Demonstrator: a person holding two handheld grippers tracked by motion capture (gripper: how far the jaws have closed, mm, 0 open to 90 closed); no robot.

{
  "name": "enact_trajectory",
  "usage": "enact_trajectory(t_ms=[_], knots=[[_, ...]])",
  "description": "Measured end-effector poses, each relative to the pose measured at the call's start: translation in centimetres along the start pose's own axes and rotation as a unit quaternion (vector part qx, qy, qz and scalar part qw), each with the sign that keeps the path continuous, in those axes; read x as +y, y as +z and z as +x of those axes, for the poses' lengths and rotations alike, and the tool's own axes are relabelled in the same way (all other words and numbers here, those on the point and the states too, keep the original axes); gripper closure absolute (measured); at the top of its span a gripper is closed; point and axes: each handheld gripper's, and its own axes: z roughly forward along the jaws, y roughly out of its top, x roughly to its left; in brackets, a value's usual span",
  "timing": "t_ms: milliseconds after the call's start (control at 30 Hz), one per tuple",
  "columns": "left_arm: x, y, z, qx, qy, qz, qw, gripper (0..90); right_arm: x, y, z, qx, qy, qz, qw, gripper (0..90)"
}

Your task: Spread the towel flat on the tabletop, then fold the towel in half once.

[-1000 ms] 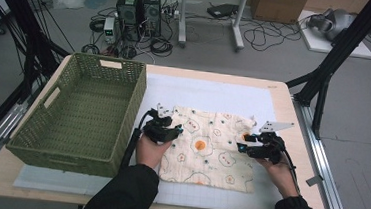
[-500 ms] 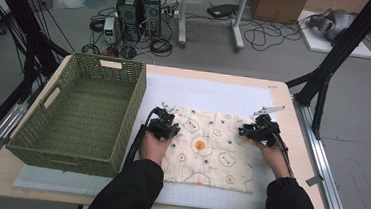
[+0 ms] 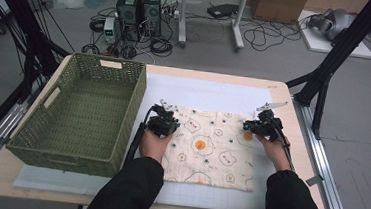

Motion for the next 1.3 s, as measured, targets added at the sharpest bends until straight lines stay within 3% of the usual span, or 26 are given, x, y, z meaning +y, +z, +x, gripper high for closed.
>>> enact_trajectory(t_ms=[67,233,367,667,867,933,1033,1167,1300], knots=[[0.3,-0.1,0.0,-0.010,0.006,0.003,0.9999,72.4,-0.1,-0.4,-0.3,0.020,0.020,-0.019,0.9994,64.5],[1.8,-0.7,-0.2,-0.014,0.008,-0.021,0.9997,66.2,1.1,-1.2,-0.1,0.032,0.010,-0.024,0.9992,51.7],[2.2,-0.8,0.1,-0.014,0.006,-0.019,0.9997,64.3,1.9,-1.8,-0.1,0.031,0.011,-0.030,0.9990,45.7],[1.4,0.4,1.1,0.010,0.014,0.024,0.9996,62.4,0.7,-1.1,-0.6,0.022,0.022,-0.016,0.9994,43.5],[0.8,1.4,1.6,0.024,0.009,0.052,0.9983,61.0,-0.1,-0.1,-0.7,0.007,0.029,-0.003,0.9996,48.2],[0.7,1.6,1.4,0.026,0.013,0.051,0.9983,61.2,-0.2,0.3,-0.7,0.007,0.028,0.006,0.9996,50.8],[0.7,1.7,1.2,0.023,0.011,0.047,0.9985,68.1,-0.4,0.9,-0.4,-0.001,0.015,0.013,0.9998,55.3],[0.7,1.8,0.9,0.013,0.017,0.045,0.9987,84.1,-0.2,1.0,0.0,-0.004,0.004,0.017,0.9998,70.8],[0.7,1.7,1.1,0.005,0.007,0.046,0.9989,87.3,-0.1,1.1,0.3,0.009,0.000,0.018,0.9998,83.1]])
